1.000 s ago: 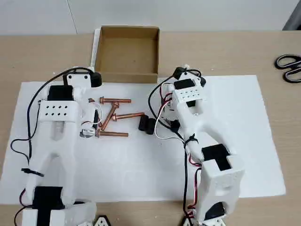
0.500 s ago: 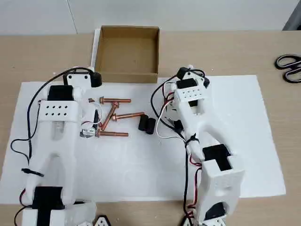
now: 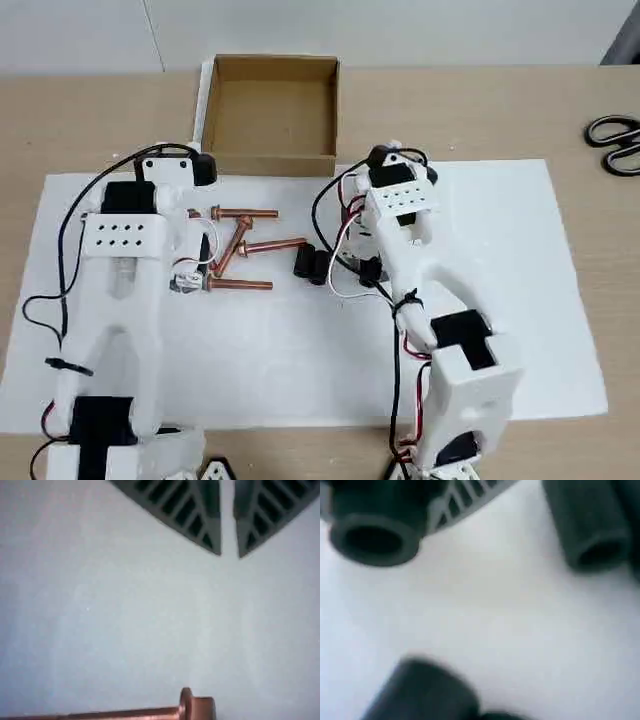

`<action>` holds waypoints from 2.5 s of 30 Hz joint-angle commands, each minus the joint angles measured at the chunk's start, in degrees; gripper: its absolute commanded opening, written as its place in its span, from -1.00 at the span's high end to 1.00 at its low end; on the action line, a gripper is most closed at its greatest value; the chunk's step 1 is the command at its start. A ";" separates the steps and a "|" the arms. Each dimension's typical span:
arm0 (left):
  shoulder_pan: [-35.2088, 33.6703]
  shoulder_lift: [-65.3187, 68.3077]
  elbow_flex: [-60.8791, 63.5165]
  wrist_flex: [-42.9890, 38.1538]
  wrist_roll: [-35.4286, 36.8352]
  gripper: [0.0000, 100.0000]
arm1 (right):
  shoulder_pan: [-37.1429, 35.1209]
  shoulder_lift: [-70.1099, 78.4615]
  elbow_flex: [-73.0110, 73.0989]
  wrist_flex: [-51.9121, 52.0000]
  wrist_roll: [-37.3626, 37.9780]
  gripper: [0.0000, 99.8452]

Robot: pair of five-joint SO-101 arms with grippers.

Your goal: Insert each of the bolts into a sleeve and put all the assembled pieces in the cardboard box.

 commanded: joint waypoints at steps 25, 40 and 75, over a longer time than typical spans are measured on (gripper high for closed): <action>11.34 -0.09 -18.33 1.93 20.04 0.99 | 16.40 -28.09 -1.23 16.84 4.13 0.99; -2.99 0.00 -12.70 -9.76 38.24 0.98 | 23.25 -28.09 3.52 16.75 6.07 0.99; -0.79 36.13 -35.65 -8.26 31.74 0.71 | 23.60 -27.65 3.78 15.43 6.15 0.99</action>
